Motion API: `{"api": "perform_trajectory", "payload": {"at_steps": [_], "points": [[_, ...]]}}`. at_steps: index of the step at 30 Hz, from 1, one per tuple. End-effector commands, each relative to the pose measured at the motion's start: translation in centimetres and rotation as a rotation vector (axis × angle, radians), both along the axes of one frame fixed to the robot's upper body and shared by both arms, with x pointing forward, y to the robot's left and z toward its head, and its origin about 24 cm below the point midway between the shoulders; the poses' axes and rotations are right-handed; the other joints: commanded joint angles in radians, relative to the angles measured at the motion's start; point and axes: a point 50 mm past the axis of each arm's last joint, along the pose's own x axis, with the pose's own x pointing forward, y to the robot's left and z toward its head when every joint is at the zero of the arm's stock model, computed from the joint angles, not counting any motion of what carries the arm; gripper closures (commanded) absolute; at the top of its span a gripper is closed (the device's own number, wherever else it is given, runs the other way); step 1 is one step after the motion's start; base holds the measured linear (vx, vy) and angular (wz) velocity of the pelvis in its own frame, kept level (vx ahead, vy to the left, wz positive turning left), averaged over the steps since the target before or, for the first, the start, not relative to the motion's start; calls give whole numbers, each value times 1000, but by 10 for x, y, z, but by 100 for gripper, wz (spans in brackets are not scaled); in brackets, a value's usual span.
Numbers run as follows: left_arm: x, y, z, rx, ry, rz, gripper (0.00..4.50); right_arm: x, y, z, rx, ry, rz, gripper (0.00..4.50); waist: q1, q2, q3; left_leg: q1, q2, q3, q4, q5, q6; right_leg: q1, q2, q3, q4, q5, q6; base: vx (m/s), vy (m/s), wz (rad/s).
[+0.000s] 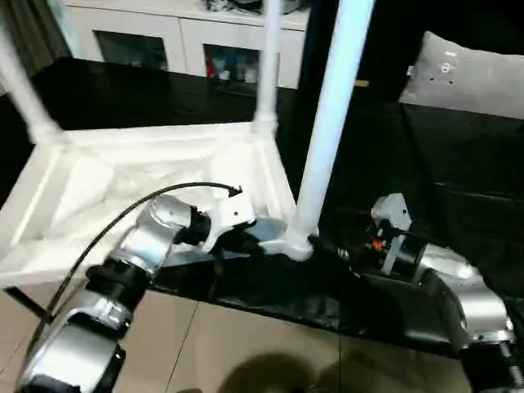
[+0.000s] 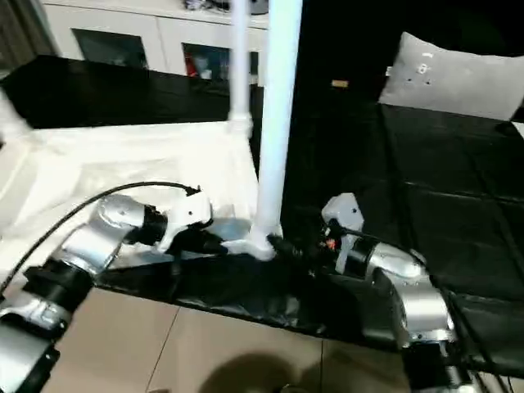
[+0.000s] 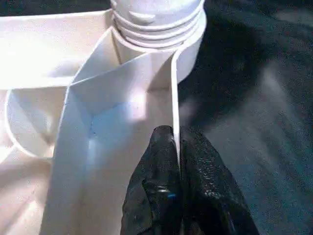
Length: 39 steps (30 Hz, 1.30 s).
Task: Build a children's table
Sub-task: Rotate leg to tighten
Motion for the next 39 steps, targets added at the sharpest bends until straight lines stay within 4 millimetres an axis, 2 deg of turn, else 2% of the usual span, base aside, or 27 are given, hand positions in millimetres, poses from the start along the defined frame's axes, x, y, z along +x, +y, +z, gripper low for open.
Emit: {"api": "perform_trajectory", "payload": {"at_steps": [1, 5, 6, 7, 11, 13, 27, 31, 33, 34, 36, 37, 38, 39], "points": [[0, -4, 10, 9, -10, -103, 450, 1, 0, 4, -2, 8, 79, 3, 1, -1, -76, -13, 4, 16, -62, -124, 86, 72, -54, 34, -69, -198, -220, 0, 0, 0], [-3, -2, 12, 49, 7, -225, 450, 3, 4, 5, -24, 37, 180, 40, 4, -1, -75, -12, 4, 17, -63, -133, 84, 72, -55, 34, -70, -205, -229, 0, 0, 0], [-5, -3, 13, 53, 14, -268, 450, 3, 6, 5, -32, 47, 218, 50, 5, -7, -75, -13, 5, 18, -63, -137, 81, 73, -55, 33, -71, -217, -226, 0, 0, 0], [-6, -4, 14, 53, 16, -284, 450, 2, 7, 5, -37, 52, 238, 63, 8, -6, -74, -13, 6, 17, -63, -136, 80, 72, -56, 32, -69, -227, -224, 0, 0, 0], [-7, -7, 15, 57, 21, -307, 450, 2, 10, 4, -47, 59, 268, 82, 19, -4, -75, -10, 9, 19, -63, -132, 72, 70, -57, 34, -68, -229, -222, 0, 0, 0], [-8, -8, 15, 61, 22, -327, 450, 2, 13, 4, -48, 60, 291, 108, 26, -6, -76, -9, 9, 19, -63, -120, 69, 70, -56, 34, -65, -208, -224, 0, 0, 0], [-9, -10, 15, 68, 33, -383, 450, 0, 23, 1, -16, 111, 377, 241, 32, -9, -76, -12, 8, 19, -63, -113, 64, 71, -57, 32, -65, -222, -211, 0, 0, 0], [-8, -8, 15, 67, 42, -374, 450, -4, 25, -1, 14, 150, 381, 252, 34, -11, -76, -11, 7, 19, -63, -112, 62, 72, -55, 32, -67, -233, -204, 0, 0, 0], [-8, -8, 15, 55, 50, -361, 450, -5, 26, -2, 32, 167, 375, 255, 34, -8, -77, -12, 8, 19, -62, -108, 61, 71, -56, 32, -65, -223, -206, 0, 0, 0], [-7, -11, 16, 24, 53, -331, 450, -6, 28, -2, 61, 180, 347, 256, 33, -13, -76, -12, 7, 20, -63, -109, 62, 71, -55, 33, -67, -229, -204, 0, 0, 0], [-6, -13, 17, 2, 50, -298, 450, -7, 31, -3, 86, 191, 315, 256, 37, -10, -75, -10, 8, 19, -64, -107, 58, 70, -57, 33, -68, -244, -196, 0, 0, 0], [-5, -15, 18, -12, 47, -278, 450, -7, 32, -3, 101, 198, 293, 256, 35, -11, -74, -10, 7, 19, -65, -121, 53, 69, -57, 33, -71, -269, -189, 0, 0, 0], [-1, -19, 18, -37, 47, -196, 450, -3, 39, -6, 90, 183, 184, 256, 33, -12, -71, -11, 7, 19, -66, -128, 44, 68, -57, 33, -73, -298, -177, 0, 0, 0], [-1, -19, 18, -39, 48, -189, 450, -2, 40, -7, 89, 181, 174, 256, 34, -11, -70, -10, 5, 19, -67, -130, 37, 66, -57, 33, -74, -315, -171, 0, 0, 0]]}}
